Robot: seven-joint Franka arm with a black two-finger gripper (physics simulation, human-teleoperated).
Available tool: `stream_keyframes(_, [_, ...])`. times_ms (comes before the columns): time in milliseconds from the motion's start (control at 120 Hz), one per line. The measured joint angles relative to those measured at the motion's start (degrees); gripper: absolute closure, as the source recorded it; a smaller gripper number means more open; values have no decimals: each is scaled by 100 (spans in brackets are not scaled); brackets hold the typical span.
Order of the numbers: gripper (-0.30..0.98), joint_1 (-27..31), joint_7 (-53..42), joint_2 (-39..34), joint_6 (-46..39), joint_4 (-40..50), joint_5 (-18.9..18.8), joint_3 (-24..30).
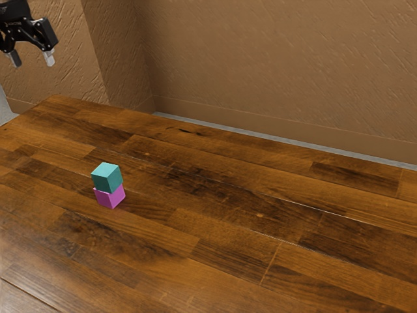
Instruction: Pick up the blue block with one arm, and put the blue block on the table with one arm
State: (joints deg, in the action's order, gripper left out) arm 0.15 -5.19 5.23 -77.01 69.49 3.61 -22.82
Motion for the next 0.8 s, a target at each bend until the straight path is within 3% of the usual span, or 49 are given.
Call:
stream_keyframes(167, [2, 6, -179, 43, -5, -18, 0, 7])
stream_keyframes(217, [2, -29, -225, -135, 19, -385, -15, 36])
stream_keyframes(275, [2, -306, -271, -781, 94, -824, -243, 117])
stream_keyframes(342, [2, -714, -318, -962, 218, -918, -522, 122])
stream_keyframes(492, [3, -1011, -446, 118, 340, -840, -1165, 80])
stream_keyframes(625, [3, -475, -622, 368, -146, 88, -1040, 61])
stream_keyframes(800, [3, -484, -914, 305, -1307, 1900, -762, 59])
